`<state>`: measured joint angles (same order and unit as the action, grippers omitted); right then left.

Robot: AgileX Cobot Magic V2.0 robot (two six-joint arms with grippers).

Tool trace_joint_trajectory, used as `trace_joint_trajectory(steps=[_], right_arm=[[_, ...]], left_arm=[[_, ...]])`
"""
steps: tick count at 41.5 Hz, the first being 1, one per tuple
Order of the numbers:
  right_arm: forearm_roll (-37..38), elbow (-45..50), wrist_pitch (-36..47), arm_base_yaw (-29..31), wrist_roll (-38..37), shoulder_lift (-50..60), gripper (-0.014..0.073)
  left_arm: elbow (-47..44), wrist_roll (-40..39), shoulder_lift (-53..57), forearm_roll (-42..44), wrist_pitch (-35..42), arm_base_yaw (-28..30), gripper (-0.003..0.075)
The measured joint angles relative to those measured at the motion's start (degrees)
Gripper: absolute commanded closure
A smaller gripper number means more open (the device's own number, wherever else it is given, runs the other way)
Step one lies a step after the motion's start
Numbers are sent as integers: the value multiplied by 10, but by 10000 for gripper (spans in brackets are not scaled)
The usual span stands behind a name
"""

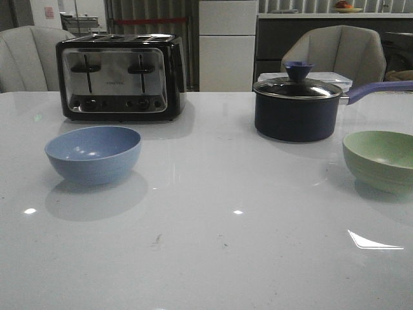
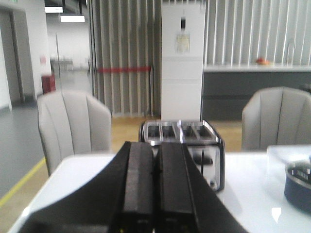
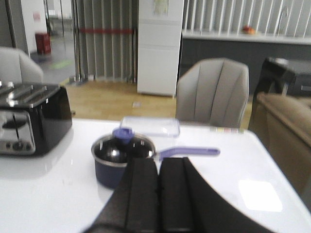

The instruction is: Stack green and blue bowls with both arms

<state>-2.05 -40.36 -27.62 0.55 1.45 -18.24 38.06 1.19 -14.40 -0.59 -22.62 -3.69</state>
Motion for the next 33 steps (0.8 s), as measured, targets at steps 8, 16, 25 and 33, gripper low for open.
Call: trace_joint_trajectory(steps=[8, 16, 25, 33], right_arm=[[0, -4, -65, 0, 0, -73, 536], [0, -4, -90, 0, 0, -147, 536], [0, -4, -119, 0, 0, -212, 536], [0, -4, -168, 0, 0, -260, 524]], left_arm=[[6, 0, -72, 0, -82, 0, 627], [6, 0, -129, 0, -145, 0, 627], [6, 0, -171, 0, -170, 0, 627], [6, 0, -193, 0, -170, 0, 618]])
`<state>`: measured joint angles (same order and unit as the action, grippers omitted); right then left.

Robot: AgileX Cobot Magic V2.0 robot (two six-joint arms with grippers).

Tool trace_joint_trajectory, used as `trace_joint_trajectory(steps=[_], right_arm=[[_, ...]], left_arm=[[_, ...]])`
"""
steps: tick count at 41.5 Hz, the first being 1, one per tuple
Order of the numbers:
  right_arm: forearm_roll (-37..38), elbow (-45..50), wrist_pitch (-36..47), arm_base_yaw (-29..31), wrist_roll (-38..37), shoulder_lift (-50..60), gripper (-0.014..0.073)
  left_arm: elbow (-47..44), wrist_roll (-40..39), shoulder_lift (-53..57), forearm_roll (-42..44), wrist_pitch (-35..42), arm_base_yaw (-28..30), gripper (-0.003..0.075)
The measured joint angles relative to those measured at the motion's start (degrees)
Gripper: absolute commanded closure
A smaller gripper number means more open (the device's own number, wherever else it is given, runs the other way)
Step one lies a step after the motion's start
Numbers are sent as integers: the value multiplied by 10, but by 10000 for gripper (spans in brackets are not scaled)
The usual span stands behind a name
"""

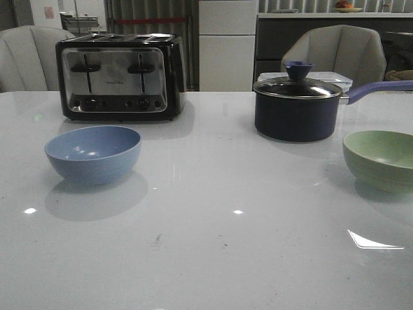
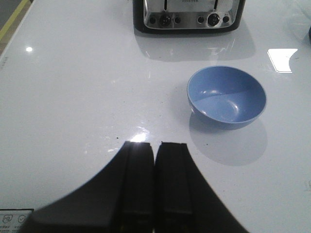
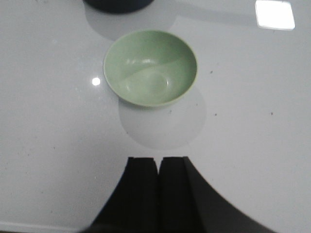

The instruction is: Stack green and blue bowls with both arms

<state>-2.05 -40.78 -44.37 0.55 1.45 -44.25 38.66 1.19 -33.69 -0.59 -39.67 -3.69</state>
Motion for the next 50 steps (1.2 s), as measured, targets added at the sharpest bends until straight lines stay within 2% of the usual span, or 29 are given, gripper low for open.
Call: trace_joint_trajectory(steps=[3, 8, 12, 15, 25, 33, 50], right_arm=[[0, 0, -17, 0, 0, -21, 424], [0, 0, -23, 0, 0, -61, 170], [1, 0, -17, 0, 0, -88, 50], [2, -1, -7, 2, 0, -110, 41], [2, -56, -1, 63, 0, -220, 41], [-33, -131, -1, 109, 10, -328, 41], [-91, -290, -2, 116, 52, -548, 41]], left_arm=[[0, 0, -7, 0, 0, 0, 561], [0, 0, -12, 0, -5, 0, 367], [0, 0, -14, 0, -9, 0, 220], [0, 0, -14, 0, -12, 0, 185], [0, 0, -14, 0, -14, 0, 193], [0, 0, -14, 0, -15, 0, 193], [0, 0, -14, 0, -15, 0, 193]])
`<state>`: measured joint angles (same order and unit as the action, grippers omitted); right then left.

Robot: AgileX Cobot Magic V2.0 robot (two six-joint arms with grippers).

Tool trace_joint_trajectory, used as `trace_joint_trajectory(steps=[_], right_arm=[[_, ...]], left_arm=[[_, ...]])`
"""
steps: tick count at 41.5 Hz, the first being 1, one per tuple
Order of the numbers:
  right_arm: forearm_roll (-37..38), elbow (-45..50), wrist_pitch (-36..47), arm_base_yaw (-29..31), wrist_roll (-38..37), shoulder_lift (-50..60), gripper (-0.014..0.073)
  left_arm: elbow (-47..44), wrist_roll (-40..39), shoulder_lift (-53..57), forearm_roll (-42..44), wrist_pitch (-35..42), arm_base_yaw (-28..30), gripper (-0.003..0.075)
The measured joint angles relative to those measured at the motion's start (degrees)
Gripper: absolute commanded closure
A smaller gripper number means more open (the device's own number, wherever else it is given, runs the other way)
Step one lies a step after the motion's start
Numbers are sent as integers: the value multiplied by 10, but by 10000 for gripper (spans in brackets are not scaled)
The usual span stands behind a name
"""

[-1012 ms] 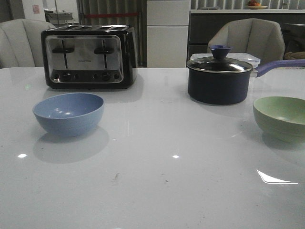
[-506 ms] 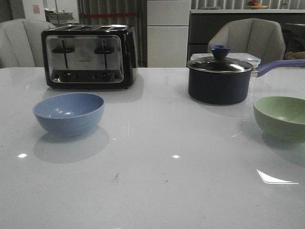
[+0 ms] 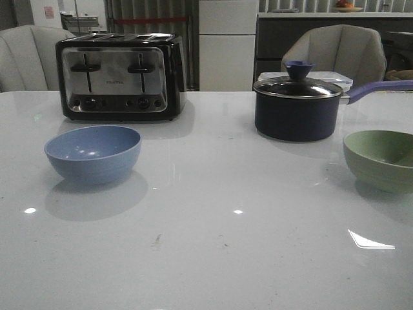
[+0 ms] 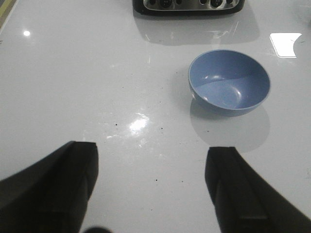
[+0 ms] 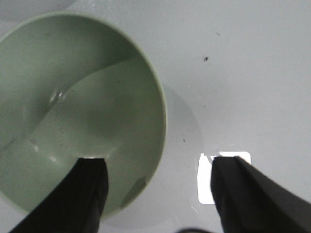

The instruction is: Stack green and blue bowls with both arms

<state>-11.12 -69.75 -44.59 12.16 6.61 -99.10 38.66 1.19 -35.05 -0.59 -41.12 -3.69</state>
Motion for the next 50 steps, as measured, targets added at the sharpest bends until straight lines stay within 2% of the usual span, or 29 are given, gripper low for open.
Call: trace_joint_trajectory(steps=[7, 10, 17, 26, 31, 39, 45, 50], right_arm=[[0, -46, -4, 0, 3, -67, 58], [0, -62, -10, 0, 3, -92, 118], [0, -88, -31, 0, 4, -126, 336], [-1, -91, -40, 0, 5, -129, 472], [-5, -93, -43, 0, 5, -129, 510], [-4, -93, -46, -11, 8, -113, 517], [-4, -93, -50, -56, 14, -71, 517], [-5, -93, -56, -123, 16, -40, 517]], left_arm=[[0, 0, 0, 0, -1, 0, 193], [0, 0, 0, 0, -1, 0, 193], [0, 0, 0, 0, -1, 0, 193], [0, 0, 0, 0, -1, 0, 193], [0, 0, 0, 0, -1, 0, 193], [0, 0, 0, 0, -1, 0, 193], [0, 0, 0, 0, -1, 0, 193], [0, 0, 0, 0, -1, 0, 193]])
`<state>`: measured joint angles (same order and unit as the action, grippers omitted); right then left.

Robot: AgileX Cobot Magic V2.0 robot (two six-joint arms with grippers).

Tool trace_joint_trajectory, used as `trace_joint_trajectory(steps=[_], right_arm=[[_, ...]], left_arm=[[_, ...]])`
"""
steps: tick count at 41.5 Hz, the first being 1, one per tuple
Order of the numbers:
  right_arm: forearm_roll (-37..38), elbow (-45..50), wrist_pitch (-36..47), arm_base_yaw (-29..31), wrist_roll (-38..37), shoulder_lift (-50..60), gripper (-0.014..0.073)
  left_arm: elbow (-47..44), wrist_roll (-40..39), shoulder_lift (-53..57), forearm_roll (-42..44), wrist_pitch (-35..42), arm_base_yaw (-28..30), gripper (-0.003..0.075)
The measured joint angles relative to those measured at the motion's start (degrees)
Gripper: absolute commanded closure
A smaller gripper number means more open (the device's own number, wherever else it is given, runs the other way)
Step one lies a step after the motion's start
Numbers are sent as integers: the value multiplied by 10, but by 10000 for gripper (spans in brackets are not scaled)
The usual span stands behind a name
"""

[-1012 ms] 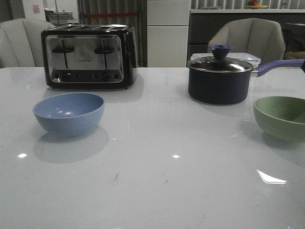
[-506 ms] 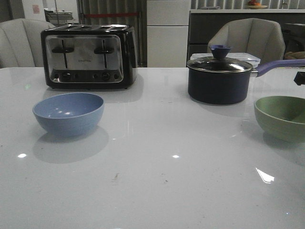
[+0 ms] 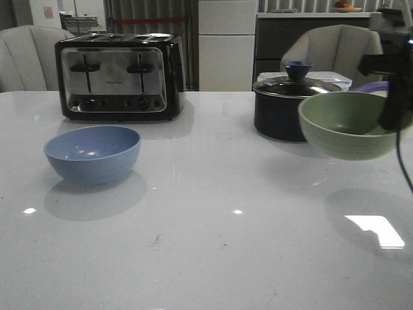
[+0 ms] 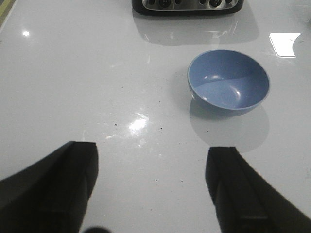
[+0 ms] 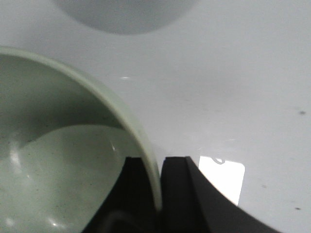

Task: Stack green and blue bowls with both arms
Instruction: 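Grasp the pale green bowl rim with the right gripper and lift, then carry the green bowl to the table center and lower it, then open the right gripper and withdraw it from the green bowl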

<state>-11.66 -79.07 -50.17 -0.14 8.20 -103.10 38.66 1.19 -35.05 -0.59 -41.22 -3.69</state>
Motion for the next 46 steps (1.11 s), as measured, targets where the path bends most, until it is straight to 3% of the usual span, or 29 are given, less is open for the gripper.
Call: trace_joint_trajectory(steps=[14, 26, 29, 37, 46], right_arm=[[-19, 0, 17, -191, 2, -12, 517], [-21, 0, 47, -225, 3, -75, 505], [-21, 0, 49, -225, 3, -86, 452], [-23, 0, 53, -225, 3, -92, 174], [-24, 0, 66, -225, 3, -80, 148]], left_arm=[[0, 0, 0, 0, 0, 0, 193], [0, 0, 0, 0, 0, 0, 193], [0, 0, 0, 0, 0, 0, 193], [0, 0, 0, 0, 0, 0, 193], [0, 0, 0, 0, 0, 0, 193]])
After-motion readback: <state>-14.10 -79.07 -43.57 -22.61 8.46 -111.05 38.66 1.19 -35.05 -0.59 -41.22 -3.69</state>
